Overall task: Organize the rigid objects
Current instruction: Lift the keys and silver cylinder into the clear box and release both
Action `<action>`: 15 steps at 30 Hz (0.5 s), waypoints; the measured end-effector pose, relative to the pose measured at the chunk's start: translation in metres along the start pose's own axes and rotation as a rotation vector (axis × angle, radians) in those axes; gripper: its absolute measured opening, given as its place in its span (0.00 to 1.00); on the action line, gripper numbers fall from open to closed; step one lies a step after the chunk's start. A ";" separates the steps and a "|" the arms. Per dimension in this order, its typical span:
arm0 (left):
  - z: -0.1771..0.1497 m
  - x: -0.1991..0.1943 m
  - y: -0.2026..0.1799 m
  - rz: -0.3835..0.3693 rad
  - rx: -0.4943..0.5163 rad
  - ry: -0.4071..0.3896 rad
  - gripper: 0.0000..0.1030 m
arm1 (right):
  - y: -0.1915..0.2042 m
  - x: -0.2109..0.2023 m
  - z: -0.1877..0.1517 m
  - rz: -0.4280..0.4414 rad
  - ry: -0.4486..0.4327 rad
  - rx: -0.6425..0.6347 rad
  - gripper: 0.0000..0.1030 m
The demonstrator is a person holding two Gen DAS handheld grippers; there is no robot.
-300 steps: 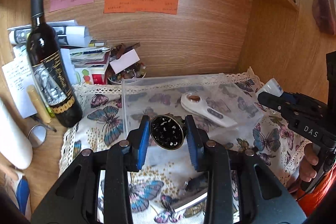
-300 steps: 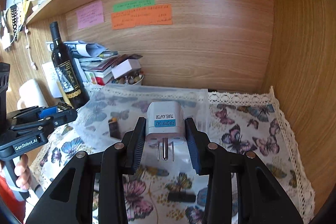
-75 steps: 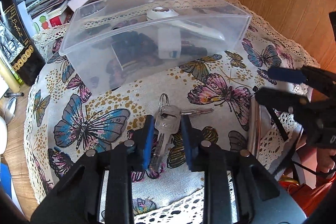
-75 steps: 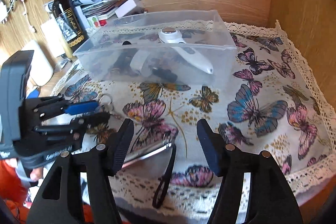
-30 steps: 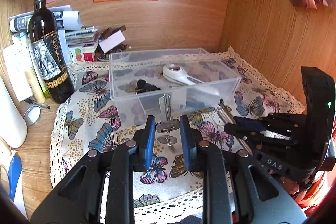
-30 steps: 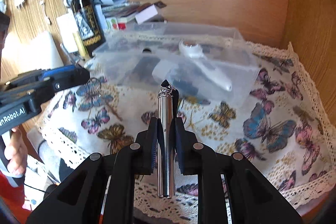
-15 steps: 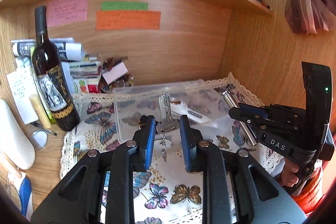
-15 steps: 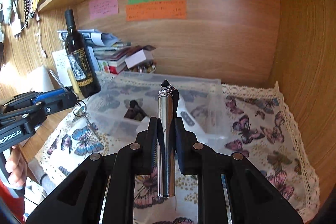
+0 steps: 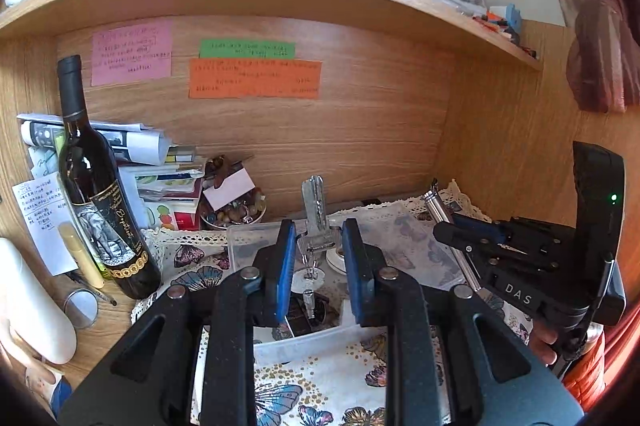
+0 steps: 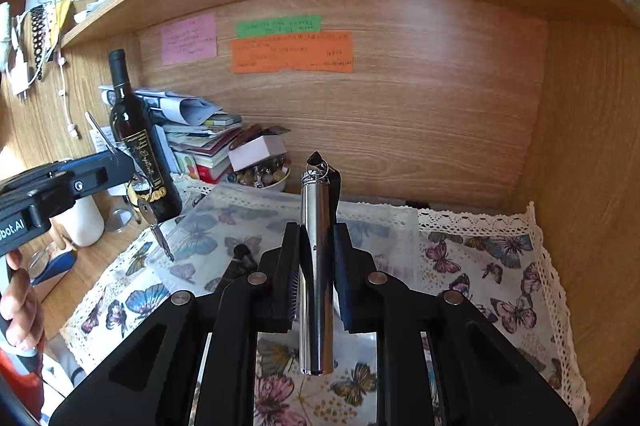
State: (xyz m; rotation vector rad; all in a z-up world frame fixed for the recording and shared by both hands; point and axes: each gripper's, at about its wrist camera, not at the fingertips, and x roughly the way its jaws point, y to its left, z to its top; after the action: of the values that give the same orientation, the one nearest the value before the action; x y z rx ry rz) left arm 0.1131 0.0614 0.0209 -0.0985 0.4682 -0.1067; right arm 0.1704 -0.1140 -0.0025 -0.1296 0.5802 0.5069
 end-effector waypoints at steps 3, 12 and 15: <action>-0.004 0.018 0.004 0.007 -0.006 0.040 0.22 | 0.000 0.015 -0.001 0.003 0.027 0.000 0.14; -0.039 0.070 0.025 0.027 -0.065 0.204 0.22 | 0.004 0.060 -0.015 0.021 0.141 -0.009 0.14; -0.047 0.080 0.031 0.025 -0.085 0.244 0.22 | 0.007 0.070 -0.019 0.025 0.169 -0.015 0.14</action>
State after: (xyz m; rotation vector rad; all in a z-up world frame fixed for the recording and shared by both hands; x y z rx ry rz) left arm 0.1652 0.0783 -0.0606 -0.1643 0.7178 -0.0740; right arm 0.2077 -0.0835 -0.0572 -0.1809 0.7441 0.5279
